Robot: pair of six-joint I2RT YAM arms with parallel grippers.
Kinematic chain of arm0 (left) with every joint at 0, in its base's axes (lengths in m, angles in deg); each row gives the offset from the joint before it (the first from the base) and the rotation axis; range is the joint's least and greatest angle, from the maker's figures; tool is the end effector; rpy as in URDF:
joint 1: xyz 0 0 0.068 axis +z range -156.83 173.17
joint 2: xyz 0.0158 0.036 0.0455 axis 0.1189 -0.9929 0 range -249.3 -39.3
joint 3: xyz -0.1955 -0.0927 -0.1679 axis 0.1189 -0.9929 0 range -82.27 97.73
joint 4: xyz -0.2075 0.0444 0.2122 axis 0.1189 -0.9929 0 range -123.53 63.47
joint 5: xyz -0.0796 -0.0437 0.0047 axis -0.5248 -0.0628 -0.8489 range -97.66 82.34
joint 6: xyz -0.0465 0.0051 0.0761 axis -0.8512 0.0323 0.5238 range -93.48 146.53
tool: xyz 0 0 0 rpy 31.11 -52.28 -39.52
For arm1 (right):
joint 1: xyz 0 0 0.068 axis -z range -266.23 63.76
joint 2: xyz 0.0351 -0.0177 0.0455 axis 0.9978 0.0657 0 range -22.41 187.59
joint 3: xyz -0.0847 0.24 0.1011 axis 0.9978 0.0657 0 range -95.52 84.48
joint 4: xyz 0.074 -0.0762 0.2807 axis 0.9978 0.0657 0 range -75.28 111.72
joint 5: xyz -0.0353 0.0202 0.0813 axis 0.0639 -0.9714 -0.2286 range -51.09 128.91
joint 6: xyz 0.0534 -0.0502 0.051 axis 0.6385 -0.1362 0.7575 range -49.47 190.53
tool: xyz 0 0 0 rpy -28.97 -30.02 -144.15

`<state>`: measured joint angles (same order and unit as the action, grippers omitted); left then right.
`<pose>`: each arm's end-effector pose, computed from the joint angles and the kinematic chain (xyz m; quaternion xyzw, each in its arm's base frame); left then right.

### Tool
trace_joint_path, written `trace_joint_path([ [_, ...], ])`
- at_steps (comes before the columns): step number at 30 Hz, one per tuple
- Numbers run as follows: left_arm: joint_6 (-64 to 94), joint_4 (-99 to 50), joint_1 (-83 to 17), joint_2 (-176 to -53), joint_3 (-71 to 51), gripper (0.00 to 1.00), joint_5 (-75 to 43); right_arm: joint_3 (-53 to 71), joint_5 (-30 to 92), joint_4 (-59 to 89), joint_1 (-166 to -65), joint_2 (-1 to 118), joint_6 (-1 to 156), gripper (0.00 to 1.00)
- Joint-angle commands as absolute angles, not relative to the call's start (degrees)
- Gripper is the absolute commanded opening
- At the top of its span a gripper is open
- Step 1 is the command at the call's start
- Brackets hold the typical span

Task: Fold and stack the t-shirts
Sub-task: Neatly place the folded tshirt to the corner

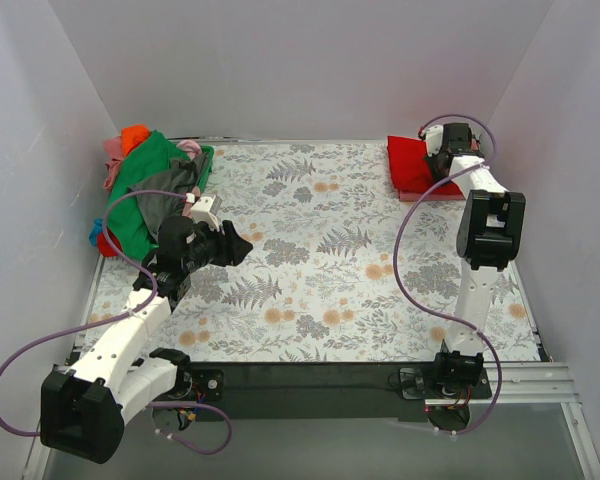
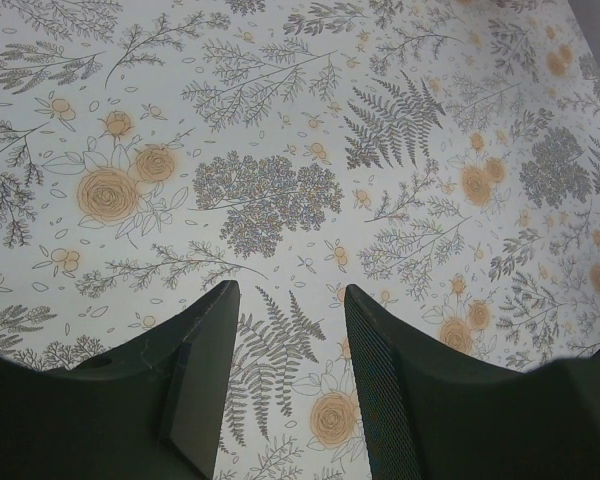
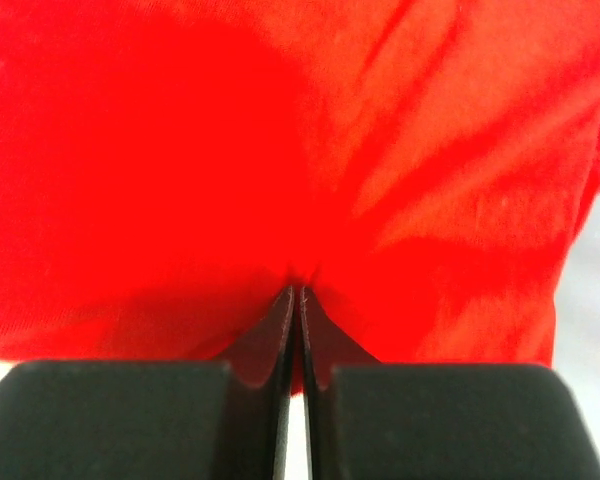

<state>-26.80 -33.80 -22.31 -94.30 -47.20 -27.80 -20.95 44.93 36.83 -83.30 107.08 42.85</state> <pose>0.2716 -0.1038 0.2216 -0.1864 0.8245 -0.4129 0.3389 0.5789 -0.0380 0.1458 -0.1794 0.9092 -0.1453 0.3466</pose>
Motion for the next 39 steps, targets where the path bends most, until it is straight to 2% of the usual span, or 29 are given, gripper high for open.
trace_joint_path([
  [1, -26.12, -32.86, -22.12, -93.09, -47.64, 0.45, -28.23, -19.23, 44.36, 35.29, -84.12, 99.94, 42.93, 0.11],
  [6, -26.21, -32.86, -22.12, -92.82, -47.55, 0.45, -28.14, -16.95, 42.6, 32.92, -85.62, 94.93, 43.37, 0.16],
  [12, -26.21, -33.04, -22.12, -92.65, -47.64, 0.45, -28.05, -19.22, 43.22, 33.26, -86.15, 97.28, 43.72, 0.2],
  [18, -26.12, -32.95, -22.12, -92.91, -47.64, 0.45, -27.96, -20.64, 42.78, 34.85, -86.15, 102.21, 42.76, 0.2],
  [26, -26.12, -32.95, -22.12, -93.44, -47.55, 0.45, -28.14, -17.91, 40.49, 35.64, -86.15, 103.1, 41.88, 0.18],
  [32, -26.12, -33.04, -22.12, -93.35, -47.55, 0.45, -27.61, -17.21, 39.36, 35.02, -88.25, 97.57, 41.96, 0.17],
  [36, -26.21, -33.12, -22.12, -92.56, -47.55, 0.45, -26.56, -12.74, 36.11, 34.5, -89.57, 90.03, 43.19, 0.18],
  [39, -27.08, -33.21, -22.12, -91.07, -47.46, 0.48, -24.29, -3.98, 29.62, 34.67, -90.63, 82.57, 44.42, 0.21],
])
